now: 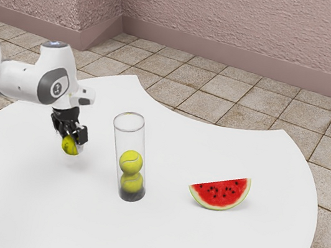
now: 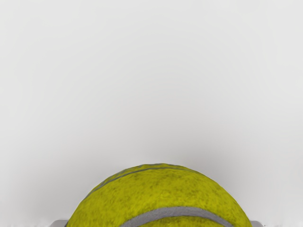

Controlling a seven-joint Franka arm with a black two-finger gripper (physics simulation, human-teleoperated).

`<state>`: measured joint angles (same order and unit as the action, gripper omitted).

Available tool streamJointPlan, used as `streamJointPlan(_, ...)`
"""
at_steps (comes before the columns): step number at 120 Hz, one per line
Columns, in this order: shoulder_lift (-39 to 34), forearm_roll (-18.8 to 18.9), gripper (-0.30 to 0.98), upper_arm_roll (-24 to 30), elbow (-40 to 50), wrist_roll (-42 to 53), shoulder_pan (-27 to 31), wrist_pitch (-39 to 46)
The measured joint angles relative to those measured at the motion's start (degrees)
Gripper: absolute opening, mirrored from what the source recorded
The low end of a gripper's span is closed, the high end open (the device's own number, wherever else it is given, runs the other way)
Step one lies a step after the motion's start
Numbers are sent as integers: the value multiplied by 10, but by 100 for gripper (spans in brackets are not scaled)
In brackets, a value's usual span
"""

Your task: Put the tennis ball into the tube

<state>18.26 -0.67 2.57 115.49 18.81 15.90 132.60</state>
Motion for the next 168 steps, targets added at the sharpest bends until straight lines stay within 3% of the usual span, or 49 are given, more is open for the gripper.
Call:
streamJointPlan(30,-169,-13,33,38,-4,-7,3,-90)
streamJointPlan(49,-214,-30,33,74,-59,-13,4,-175)
streamJointPlan(88,-210,-55,33,127,-115,-31,-16,-262)
streamJointPlan(168,-145,-57,34,136,-150,-68,-55,-264)
